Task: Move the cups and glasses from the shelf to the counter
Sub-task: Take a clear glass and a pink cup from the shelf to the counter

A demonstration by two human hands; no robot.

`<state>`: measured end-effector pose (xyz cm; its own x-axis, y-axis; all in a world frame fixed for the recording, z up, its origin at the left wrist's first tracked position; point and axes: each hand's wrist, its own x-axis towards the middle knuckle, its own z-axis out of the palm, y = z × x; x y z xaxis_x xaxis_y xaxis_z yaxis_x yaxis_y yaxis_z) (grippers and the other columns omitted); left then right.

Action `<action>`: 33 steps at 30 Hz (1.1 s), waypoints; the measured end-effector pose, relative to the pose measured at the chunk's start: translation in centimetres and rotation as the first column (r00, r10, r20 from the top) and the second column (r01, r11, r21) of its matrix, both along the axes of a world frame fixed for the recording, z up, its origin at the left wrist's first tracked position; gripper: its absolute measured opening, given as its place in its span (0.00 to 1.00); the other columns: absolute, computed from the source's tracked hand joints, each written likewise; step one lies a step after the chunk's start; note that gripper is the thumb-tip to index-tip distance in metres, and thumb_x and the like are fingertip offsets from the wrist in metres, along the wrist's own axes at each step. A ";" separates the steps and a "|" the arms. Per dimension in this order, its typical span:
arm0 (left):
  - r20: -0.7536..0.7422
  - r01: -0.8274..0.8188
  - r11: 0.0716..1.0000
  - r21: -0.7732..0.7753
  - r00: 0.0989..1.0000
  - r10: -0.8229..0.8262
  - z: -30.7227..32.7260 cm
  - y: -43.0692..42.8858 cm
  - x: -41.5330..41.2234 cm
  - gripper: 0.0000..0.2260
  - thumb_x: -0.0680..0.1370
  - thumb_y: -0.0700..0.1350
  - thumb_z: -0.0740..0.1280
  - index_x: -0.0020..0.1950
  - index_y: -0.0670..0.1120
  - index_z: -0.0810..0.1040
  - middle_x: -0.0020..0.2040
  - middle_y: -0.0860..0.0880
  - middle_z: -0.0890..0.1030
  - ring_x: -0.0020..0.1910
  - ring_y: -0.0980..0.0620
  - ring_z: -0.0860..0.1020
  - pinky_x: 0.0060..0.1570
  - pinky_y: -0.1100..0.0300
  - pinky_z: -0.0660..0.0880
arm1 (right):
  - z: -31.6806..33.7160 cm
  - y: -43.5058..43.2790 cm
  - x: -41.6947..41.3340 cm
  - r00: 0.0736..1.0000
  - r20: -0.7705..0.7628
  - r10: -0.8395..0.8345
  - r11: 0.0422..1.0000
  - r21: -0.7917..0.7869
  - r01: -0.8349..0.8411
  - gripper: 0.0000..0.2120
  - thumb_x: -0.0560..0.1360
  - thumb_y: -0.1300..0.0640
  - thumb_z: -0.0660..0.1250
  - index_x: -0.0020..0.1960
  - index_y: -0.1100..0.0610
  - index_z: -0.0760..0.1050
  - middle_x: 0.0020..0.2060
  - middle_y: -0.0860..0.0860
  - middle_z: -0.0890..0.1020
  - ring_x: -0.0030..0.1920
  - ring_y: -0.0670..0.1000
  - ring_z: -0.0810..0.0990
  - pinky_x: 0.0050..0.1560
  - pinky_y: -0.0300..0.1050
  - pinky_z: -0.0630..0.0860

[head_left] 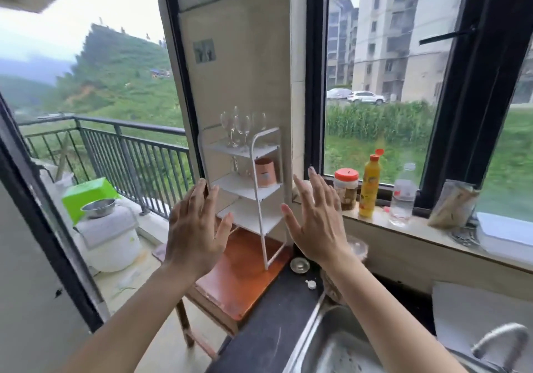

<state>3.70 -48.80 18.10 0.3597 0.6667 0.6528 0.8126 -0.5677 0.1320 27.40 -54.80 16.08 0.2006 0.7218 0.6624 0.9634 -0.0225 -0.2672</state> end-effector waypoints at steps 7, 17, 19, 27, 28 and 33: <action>0.016 -0.051 0.999 -0.012 0.999 0.051 0.1 9.4 -0.3 0.29 0.79 0.60 0.52 0.73 0.43 0.70 0.75 0.39 0.68 0.73 0.39 0.66 0.68 0.41 0.65 | 0.0 10.4 -0.6 0.993 0.000 0.117 0.993 0.007 -0.117 0.32 0.81 0.38 0.54 0.80 0.51 0.56 0.80 0.57 0.56 0.78 0.59 0.58 0.74 0.57 0.60; 0.171 0.216 0.962 -0.164 0.967 -0.188 -5.8 28.9 2.1 0.25 0.82 0.55 0.58 0.76 0.44 0.65 0.77 0.43 0.63 0.77 0.45 0.58 0.74 0.47 0.57 | -4.6 24.7 -4.0 0.989 -0.117 0.087 0.992 -0.086 -0.097 0.31 0.82 0.44 0.58 0.80 0.55 0.56 0.78 0.56 0.62 0.77 0.56 0.61 0.71 0.50 0.67; 0.187 0.281 0.935 -0.215 0.952 -0.243 -6.6 33.3 2.3 0.25 0.82 0.53 0.59 0.76 0.43 0.64 0.77 0.42 0.63 0.77 0.45 0.58 0.74 0.46 0.57 | -5.2 28.1 -5.5 0.983 -0.171 0.072 0.990 -0.105 -0.091 0.28 0.83 0.50 0.59 0.79 0.56 0.57 0.77 0.55 0.63 0.77 0.55 0.62 0.72 0.43 0.62; 0.393 0.502 0.710 -0.494 0.857 -0.332 -7.6 48.2 5.3 0.26 0.82 0.56 0.57 0.77 0.46 0.61 0.76 0.46 0.65 0.75 0.46 0.62 0.70 0.57 0.56 | -6.8 40.6 -6.5 0.807 -0.572 -0.146 0.984 -0.165 0.062 0.21 0.81 0.59 0.59 0.74 0.53 0.63 0.73 0.52 0.66 0.73 0.53 0.68 0.69 0.54 0.69; 0.403 0.504 0.685 -0.526 0.857 -0.321 -7.8 49.1 5.9 0.26 0.82 0.57 0.57 0.77 0.47 0.61 0.76 0.45 0.65 0.74 0.45 0.63 0.69 0.55 0.58 | -7.0 41.4 -6.2 0.777 -0.602 -0.184 0.980 -0.177 0.095 0.20 0.81 0.59 0.59 0.72 0.53 0.65 0.71 0.51 0.68 0.70 0.52 0.70 0.67 0.52 0.70; 0.466 0.546 0.587 -0.598 0.833 -0.300 -9.0 52.2 9.7 0.26 0.82 0.56 0.59 0.77 0.47 0.61 0.75 0.45 0.67 0.72 0.43 0.67 0.67 0.51 0.63 | -7.9 45.1 -5.0 0.624 -0.743 -0.243 0.970 -0.172 0.173 0.11 0.78 0.60 0.62 0.60 0.54 0.71 0.62 0.51 0.73 0.61 0.53 0.72 0.60 0.48 0.70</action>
<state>13.37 3.37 9.06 0.6022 0.7743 0.1947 0.3543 -0.4778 0.8039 22.38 -9.71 8.18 0.7547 0.6374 0.1552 0.3931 -0.2500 -0.8848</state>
